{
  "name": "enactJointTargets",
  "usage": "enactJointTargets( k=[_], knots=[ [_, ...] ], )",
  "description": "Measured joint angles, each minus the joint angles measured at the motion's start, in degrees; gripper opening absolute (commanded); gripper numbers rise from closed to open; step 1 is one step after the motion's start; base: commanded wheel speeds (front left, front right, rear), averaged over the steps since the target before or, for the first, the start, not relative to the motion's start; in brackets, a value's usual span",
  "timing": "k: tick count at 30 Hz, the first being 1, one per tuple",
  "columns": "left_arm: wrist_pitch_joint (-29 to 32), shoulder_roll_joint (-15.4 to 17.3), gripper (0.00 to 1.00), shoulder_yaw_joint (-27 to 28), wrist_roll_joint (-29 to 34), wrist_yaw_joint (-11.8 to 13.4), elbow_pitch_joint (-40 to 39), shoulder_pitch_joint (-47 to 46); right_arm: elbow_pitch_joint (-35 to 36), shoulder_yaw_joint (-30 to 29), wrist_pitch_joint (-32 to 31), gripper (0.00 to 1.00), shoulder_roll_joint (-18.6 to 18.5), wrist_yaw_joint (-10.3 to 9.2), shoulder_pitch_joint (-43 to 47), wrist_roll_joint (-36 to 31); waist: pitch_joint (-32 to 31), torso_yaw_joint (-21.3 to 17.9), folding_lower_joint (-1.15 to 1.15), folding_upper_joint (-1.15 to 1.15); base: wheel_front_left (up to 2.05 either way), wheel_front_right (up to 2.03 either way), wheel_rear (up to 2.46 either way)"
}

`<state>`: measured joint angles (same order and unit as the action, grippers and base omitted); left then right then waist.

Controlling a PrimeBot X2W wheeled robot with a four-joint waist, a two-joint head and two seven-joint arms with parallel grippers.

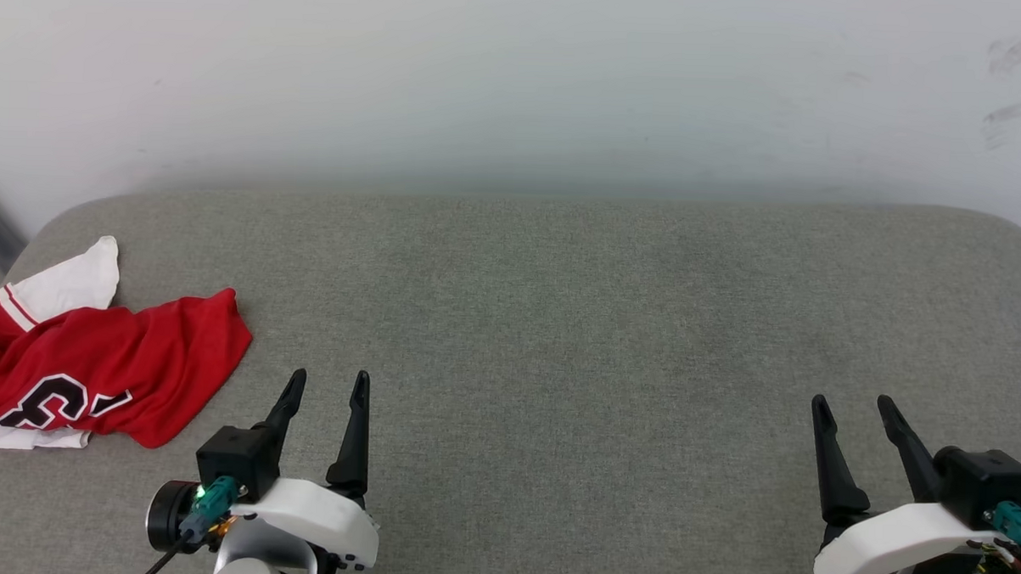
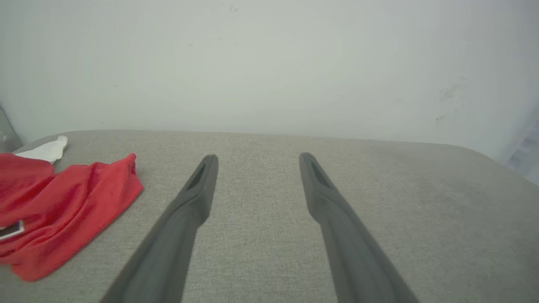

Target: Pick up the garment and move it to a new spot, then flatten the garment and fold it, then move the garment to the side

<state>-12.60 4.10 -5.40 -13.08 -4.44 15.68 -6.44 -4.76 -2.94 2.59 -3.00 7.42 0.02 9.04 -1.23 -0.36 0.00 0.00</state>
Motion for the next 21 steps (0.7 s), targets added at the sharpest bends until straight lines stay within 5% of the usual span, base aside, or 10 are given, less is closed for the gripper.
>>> enactJointTargets(
  k=[21],
  knots=[
    [-2.2, 0.0, 1.0, -0.5, 7.0, 0.9, 2.6, -0.9, -0.1, -0.6, 1.9, 1.0, 0.0, 0.08, 0.0, -6.4, -0.3, 0.4, 0.0, 0.0, 0.0, 0.0, 0.0]
  ],
)
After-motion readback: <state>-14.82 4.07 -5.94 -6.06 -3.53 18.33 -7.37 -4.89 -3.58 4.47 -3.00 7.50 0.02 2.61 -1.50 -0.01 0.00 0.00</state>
